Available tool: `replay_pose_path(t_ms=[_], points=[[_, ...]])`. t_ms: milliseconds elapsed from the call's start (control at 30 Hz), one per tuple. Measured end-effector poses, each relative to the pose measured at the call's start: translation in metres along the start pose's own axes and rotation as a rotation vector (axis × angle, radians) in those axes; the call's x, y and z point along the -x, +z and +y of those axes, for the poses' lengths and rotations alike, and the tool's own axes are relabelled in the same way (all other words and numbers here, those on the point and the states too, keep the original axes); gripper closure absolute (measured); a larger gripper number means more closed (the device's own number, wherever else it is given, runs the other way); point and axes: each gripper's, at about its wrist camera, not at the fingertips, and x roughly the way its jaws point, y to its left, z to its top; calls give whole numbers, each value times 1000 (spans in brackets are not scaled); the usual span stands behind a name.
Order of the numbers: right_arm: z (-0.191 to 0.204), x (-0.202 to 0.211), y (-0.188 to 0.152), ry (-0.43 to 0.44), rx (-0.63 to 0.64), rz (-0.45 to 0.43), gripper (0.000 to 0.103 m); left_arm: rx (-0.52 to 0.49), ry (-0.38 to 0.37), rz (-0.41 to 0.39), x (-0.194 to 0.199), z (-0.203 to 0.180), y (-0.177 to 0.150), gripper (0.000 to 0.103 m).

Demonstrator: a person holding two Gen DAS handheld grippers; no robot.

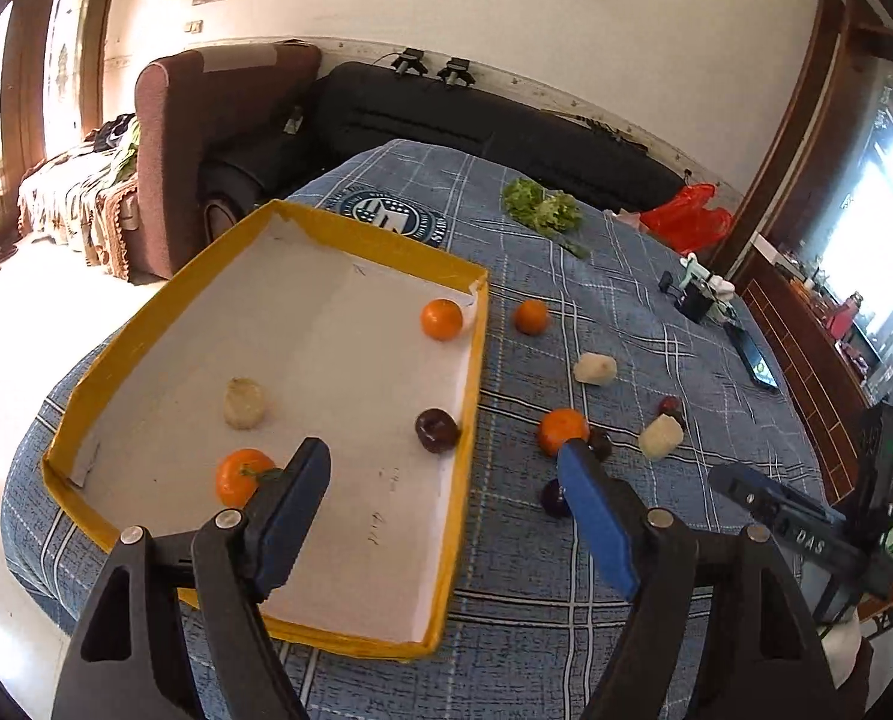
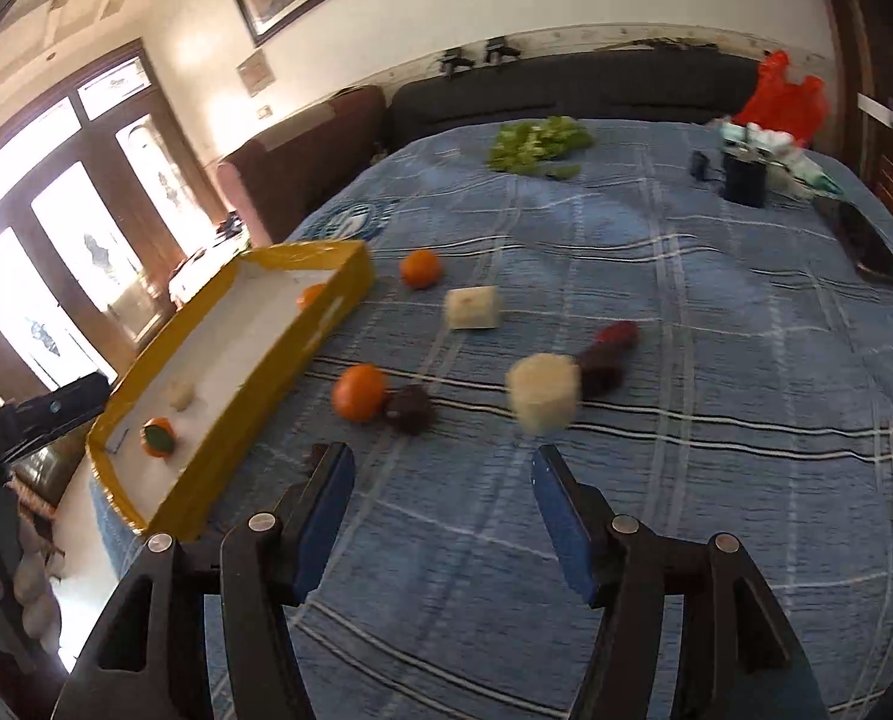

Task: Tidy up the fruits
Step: 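Grasp a dark plum with the left gripper while the right grasps a round yam slice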

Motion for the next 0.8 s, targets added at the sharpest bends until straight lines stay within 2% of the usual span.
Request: replay_pose_path(t_ms=[133, 233, 367, 467, 567, 600, 667, 700, 733, 767, 800], points=[[-46, 7, 7, -52, -80, -9, 37, -59, -8, 33, -12, -23, -7, 25], [-54, -3, 15, -41, -107, 8, 37, -102, -17, 49, -21, -39, -12, 25], [-43, -34, 27, -29, -94, 64, 37, -184, -29, 70, -32, -63, -23, 25], [-28, -57, 31, -51, -51, 113, 37, -250, -37, 82, -44, -78, -30, 25], [-16, -71, 31, -96, -10, 117, 37, -305, -37, 104, -62, -90, -36, 26], [-14, -74, 31, -107, 3, 109, 37, -321, -32, 112, -68, -93, -37, 28], [-10, -77, 31, -120, 26, 85, 37, -338, -37, 135, -80, -96, -40, 42], [-10, -77, 31, -121, 31, 76, 48, -338, -46, 151, -86, -96, -40, 47], [-10, -77, 30, -130, 37, 69, 61, -337, -57, 171, -91, -95, -41, 56], [-11, -77, 29, -134, 43, 67, 61, -335, -65, 185, -96, -95, -42, 61], [-11, -76, 29, -130, 41, 63, 61, -333, -67, 191, -100, -94, -41, 61]])
